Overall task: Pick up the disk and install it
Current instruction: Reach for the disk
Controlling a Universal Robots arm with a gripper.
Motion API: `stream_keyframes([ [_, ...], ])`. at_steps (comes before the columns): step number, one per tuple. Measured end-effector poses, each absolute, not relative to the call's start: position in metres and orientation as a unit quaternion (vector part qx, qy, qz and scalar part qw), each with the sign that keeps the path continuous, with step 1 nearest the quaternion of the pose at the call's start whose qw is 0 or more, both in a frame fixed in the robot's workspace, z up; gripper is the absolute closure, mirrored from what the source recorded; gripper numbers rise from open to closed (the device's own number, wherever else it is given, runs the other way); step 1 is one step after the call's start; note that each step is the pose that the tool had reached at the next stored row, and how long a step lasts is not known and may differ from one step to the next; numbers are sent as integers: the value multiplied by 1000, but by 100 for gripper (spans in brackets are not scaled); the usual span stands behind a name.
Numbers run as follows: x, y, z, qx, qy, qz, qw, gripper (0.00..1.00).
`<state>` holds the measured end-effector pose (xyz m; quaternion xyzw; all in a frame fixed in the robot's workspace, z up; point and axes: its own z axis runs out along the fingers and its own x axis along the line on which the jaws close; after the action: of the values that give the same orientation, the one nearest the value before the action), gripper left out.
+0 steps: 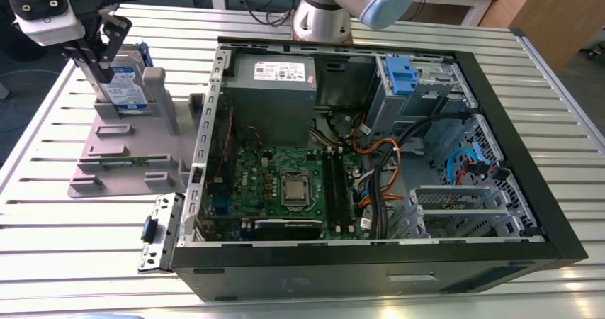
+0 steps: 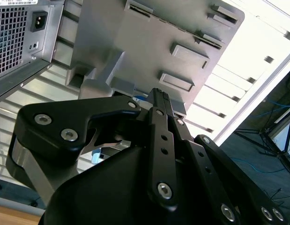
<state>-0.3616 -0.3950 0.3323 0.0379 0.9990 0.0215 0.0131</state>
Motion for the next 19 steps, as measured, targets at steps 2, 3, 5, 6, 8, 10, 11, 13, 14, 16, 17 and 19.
stream_keyframes([
  [2,-362,-395,332,38,999,22,13,89],
  [3,-363,-395,332,38,999,22,13,89],
  [5,-363,-395,332,38,999,21,13,89],
  [6,-364,-395,332,38,999,22,13,89],
  [8,-364,-395,332,38,999,21,13,89],
  [10,-365,-395,332,38,999,22,13,89],
  [11,-365,-395,332,38,999,22,13,89],
  [13,-366,-395,332,38,999,22,13,89],
  [14,-366,-395,332,38,999,22,13,89],
  [16,-367,-395,332,38,999,22,13,89],
  [17,-367,-395,332,38,999,22,13,89],
  [19,-368,-395,332,38,999,22,13,89],
])
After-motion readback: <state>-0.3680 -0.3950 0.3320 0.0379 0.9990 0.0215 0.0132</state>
